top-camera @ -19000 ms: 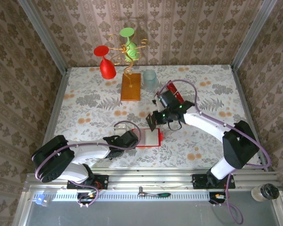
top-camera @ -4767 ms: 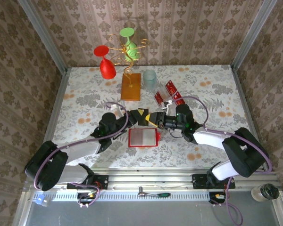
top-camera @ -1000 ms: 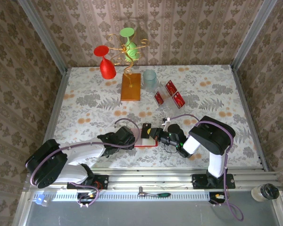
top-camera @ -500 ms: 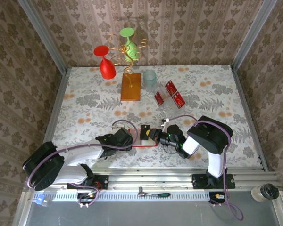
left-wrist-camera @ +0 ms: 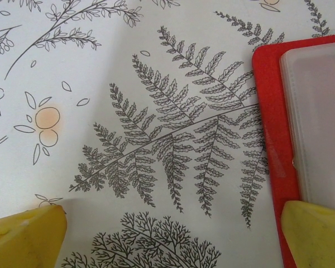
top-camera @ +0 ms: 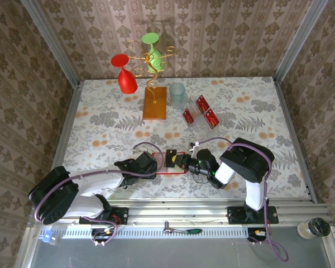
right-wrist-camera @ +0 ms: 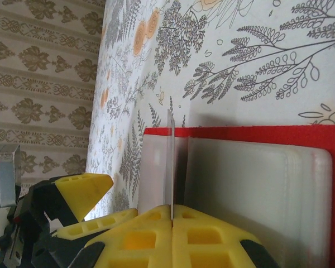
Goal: Put the credit cards into the card holder
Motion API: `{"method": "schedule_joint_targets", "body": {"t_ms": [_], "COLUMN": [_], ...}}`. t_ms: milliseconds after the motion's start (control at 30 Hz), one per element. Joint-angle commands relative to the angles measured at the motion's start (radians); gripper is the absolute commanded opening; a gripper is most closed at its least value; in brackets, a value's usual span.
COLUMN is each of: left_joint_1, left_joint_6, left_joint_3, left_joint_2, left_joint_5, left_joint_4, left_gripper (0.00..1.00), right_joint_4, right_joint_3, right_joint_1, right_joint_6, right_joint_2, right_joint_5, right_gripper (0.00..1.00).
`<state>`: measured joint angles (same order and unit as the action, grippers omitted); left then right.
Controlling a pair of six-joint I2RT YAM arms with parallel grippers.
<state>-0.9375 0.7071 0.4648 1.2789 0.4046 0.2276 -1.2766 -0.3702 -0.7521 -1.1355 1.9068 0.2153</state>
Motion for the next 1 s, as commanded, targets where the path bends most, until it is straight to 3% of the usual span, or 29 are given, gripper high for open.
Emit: {"method": "schedule_joint_targets", "body": {"t_ms": [0,500,967], "left_joint_1": [-0.008,-0.007,-0.008], "left_joint_6": [0.013,0.017,0.021], "left_joint_3": [-0.018,-0.020,-0.026], "left_joint_2": [0.022,0.036,0.040], "left_joint_5": [0.000,0.000,0.002], "left_joint_4": [-0.013,-0.022,-0.027], "left_gripper": [1.00,1.00,1.00], "right_joint_4": [0.038,0.247,0.304], "right_joint_3": [0.022,0.016,0.027], "right_joint_1": [-0.014,-0.032,-0.044], "right_joint_6": [-0.015,-0.023,-0.056], "right_joint_2": [0.015,-0.046,-0.058], "right_joint_5": [-0.030,-0.033,-0.030], "right_gripper": [0.00,0.00,0.00]}}
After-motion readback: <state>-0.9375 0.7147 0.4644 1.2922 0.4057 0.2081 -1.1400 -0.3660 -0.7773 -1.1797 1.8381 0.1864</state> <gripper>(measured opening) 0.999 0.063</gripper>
